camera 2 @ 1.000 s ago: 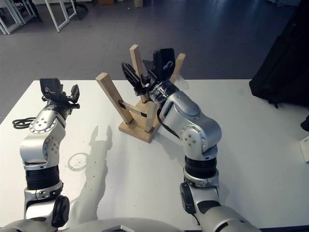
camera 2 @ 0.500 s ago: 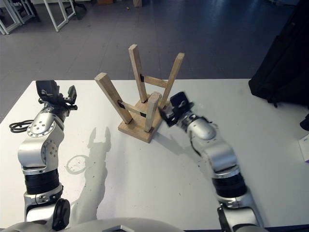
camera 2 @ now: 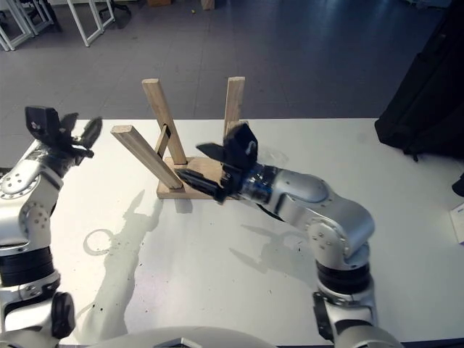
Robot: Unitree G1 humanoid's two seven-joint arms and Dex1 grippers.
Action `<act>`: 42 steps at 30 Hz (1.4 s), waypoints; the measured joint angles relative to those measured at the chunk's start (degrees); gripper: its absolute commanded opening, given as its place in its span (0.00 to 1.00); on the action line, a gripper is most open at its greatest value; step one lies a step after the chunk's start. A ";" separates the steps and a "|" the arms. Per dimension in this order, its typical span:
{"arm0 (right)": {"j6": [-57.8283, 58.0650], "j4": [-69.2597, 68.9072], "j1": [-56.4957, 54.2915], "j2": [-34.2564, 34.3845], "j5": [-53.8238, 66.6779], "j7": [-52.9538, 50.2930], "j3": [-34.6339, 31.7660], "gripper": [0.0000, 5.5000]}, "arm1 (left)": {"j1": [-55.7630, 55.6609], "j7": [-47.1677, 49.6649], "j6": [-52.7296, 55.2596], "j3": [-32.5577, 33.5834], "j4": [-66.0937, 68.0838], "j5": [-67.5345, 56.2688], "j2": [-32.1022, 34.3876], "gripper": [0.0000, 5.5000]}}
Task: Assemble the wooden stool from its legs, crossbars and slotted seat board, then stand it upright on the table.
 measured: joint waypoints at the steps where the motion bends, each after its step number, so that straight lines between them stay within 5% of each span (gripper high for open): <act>1: 0.38 1.10 0.87 -3.39 0.73 3.25 -1.53 0.66 | 1.39 -5.11 0.05 0.01 0.54 -1.12 3.24 0.65; 4: -1.54 9.92 1.36 -16.75 -0.66 13.68 -6.63 0.66 | 2.46 -25.47 -0.17 0.07 6.63 -4.98 17.93 0.73; 6: -5.61 16.04 -1.07 -19.45 -4.89 15.82 -5.84 0.66 | -0.79 -30.94 -2.06 -1.01 10.62 -5.11 21.72 0.79; 13: -13.04 27.25 -11.59 -14.67 -11.13 21.11 3.78 0.66 | -21.72 -39.80 -7.32 -13.67 25.55 -3.62 17.15 0.79; 20: -20.75 40.84 -20.05 -6.74 -18.16 23.09 9.07 0.66 | -26.79 -44.53 -12.65 -19.40 36.48 0.38 13.16 0.79; 29: -22.83 47.50 -21.59 -0.32 -19.05 26.43 10.59 0.35 | -29.84 -48.57 -9.99 -19.85 42.27 -1.46 8.11 0.52; 33: -22.28 47.43 -21.59 -0.25 -19.80 29.10 10.63 0.30 | -28.68 -51.95 -5.26 -19.96 38.78 -3.28 9.21 0.41; 42: 4.19 13.43 -7.69 -17.04 6.28 32.04 3.86 0.28 | -14.05 -59.91 15.45 -18.87 9.26 -23.36 21.73 0.33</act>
